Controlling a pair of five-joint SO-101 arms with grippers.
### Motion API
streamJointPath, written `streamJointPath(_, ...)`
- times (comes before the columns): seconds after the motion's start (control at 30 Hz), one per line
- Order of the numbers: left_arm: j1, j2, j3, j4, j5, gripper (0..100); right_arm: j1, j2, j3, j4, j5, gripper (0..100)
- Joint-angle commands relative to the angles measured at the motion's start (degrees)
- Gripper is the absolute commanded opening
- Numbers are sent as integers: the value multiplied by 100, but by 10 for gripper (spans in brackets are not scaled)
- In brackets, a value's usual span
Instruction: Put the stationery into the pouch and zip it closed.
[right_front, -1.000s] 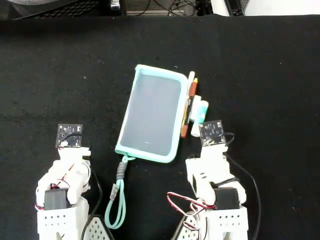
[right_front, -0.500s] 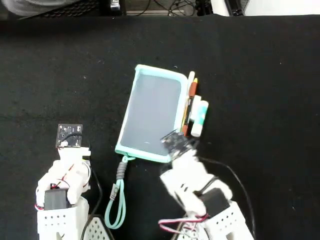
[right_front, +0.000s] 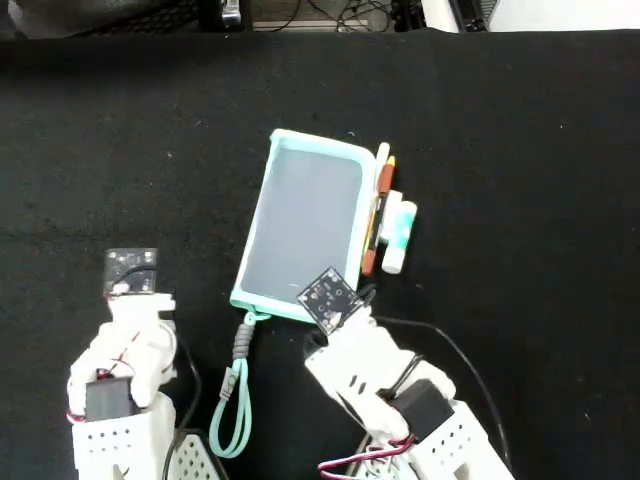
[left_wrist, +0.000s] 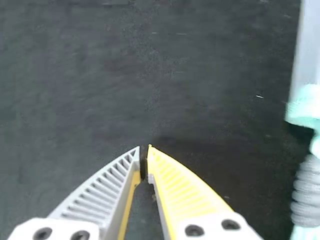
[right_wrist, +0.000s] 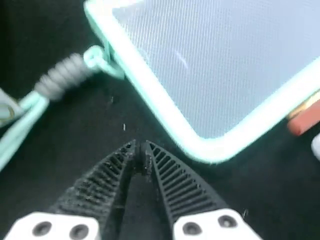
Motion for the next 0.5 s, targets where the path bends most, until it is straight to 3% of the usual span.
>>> streamJointPath(0.0,-919,-26,75,70,18,45,-246,-418,-40,-826,0,15)
streamJointPath(0.1,-1552,-26,75,70,18,46,-703,-374,-40,-1407,0,35)
streamJointPath(0.17,-1798,-26,75,70,35,46,-976,-365,-40,-1591,-44,105)
streamJointPath(0.27,-1859,-26,75,70,35,45,-1125,-356,-40,-1714,-255,191)
streamJointPath(0.47,-1851,-26,75,70,35,44,-1064,-356,-40,-1864,-747,190)
